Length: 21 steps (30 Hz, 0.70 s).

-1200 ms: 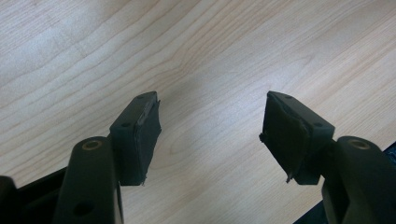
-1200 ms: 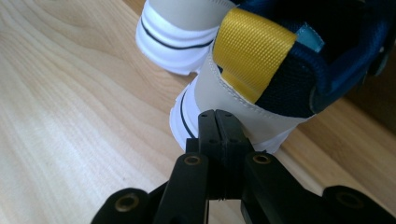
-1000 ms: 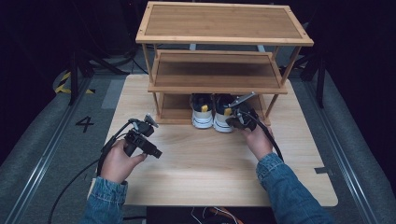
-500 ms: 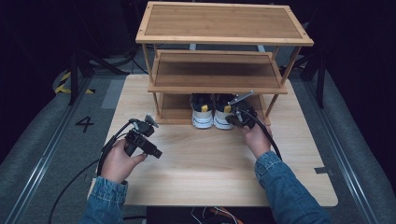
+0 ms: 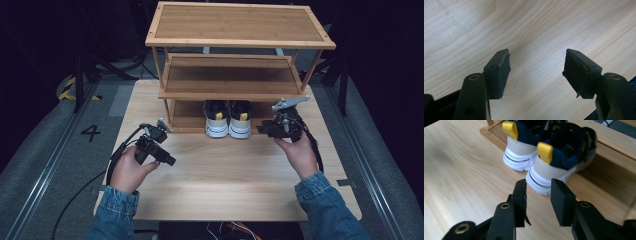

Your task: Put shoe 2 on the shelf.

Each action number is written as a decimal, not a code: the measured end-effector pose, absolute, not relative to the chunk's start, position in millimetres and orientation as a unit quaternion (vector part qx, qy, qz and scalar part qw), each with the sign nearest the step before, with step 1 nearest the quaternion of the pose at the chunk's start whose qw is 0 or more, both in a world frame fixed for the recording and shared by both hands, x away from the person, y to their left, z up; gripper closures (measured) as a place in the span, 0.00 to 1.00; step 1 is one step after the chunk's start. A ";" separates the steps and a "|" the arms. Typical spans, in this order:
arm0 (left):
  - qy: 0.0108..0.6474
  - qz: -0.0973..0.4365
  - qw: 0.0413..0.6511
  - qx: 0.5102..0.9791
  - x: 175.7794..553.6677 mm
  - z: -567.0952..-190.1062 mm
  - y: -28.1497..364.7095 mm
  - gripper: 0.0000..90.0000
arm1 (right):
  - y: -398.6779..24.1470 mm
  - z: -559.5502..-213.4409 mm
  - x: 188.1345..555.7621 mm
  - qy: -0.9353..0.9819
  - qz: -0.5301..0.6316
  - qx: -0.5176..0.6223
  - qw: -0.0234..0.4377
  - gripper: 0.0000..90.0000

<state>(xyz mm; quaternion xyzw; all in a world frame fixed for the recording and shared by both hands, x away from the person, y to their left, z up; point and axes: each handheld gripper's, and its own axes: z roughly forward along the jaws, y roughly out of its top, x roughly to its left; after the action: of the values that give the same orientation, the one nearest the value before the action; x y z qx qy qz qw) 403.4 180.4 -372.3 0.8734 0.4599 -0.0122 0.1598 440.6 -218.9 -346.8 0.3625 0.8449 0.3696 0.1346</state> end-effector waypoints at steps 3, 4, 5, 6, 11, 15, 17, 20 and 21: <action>0.451 -0.012 0.161 0.878 404.3 -370.0 181.4 0.42 | -235.2 -342.6 431.2 0.842 0.367 0.369 0.142 0.68; 0.454 -0.010 0.164 0.876 404.3 -369.5 181.8 0.42 | -240.5 -341.5 428.5 0.839 0.369 0.374 0.141 0.67; 0.456 -0.011 0.165 0.875 404.8 -369.0 182.9 0.42 | -247.0 -340.5 425.6 0.838 0.369 0.376 0.142 0.67; 0.454 -0.010 0.165 0.875 405.5 -368.7 183.8 0.42 | -252.9 -340.1 423.4 0.838 0.367 0.379 0.142 0.66; 0.460 -0.006 0.167 0.872 408.1 -369.1 190.4 0.42 | -274.1 -340.4 416.5 0.835 0.361 0.391 0.144 0.62; 0.468 0.005 0.166 0.868 410.2 -368.2 196.7 0.41 | -298.2 -341.3 409.8 0.825 0.361 0.411 0.139 0.54; 0.473 0.012 0.162 0.866 411.8 -368.5 200.3 0.41 | -309.0 -343.7 406.7 0.829 0.353 0.415 0.129 0.48; 0.487 0.007 0.169 0.857 414.7 -372.9 207.7 0.41 | -327.7 -349.6 401.8 0.834 0.336 0.421 0.119 0.48; 0.494 0.006 0.168 0.853 415.9 -374.8 210.6 0.41 | -334.4 -350.9 401.5 0.830 0.332 0.433 0.119 0.46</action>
<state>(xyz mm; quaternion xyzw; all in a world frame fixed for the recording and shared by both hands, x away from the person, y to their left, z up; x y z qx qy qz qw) 415.9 210.6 -374.8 0.8531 0.4941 0.0061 0.1677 401.5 -334.4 -350.9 0.4326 0.8300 0.3316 0.1185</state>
